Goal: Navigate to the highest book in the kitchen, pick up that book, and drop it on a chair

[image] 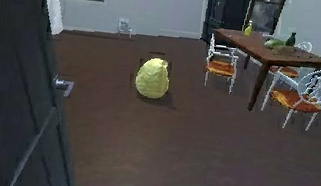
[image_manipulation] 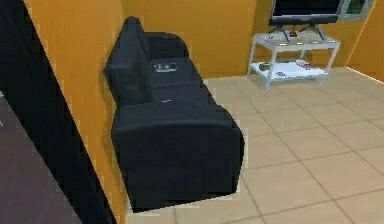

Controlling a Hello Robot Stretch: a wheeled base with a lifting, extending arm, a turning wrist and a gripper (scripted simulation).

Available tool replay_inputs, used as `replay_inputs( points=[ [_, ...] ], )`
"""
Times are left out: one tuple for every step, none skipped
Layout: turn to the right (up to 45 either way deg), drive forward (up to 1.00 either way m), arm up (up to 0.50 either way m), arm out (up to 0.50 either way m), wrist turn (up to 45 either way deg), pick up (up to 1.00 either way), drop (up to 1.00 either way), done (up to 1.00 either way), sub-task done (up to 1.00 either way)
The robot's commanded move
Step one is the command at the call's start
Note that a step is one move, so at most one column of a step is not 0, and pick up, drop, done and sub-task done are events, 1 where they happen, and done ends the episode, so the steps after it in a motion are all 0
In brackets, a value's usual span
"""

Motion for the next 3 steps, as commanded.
replay_inputs(
  points=[
    [0.0,0.05,0.00,0.00,0.0,0.00,0.00,0.00,0.00],
    [6.0,0.00,0.00,0.00,0.0,0.00,0.00,0.00,0.00],
    [0.0,0.30,0.00,0.00,0.0,0.00,0.00,0.00,0.00]
  ],
)
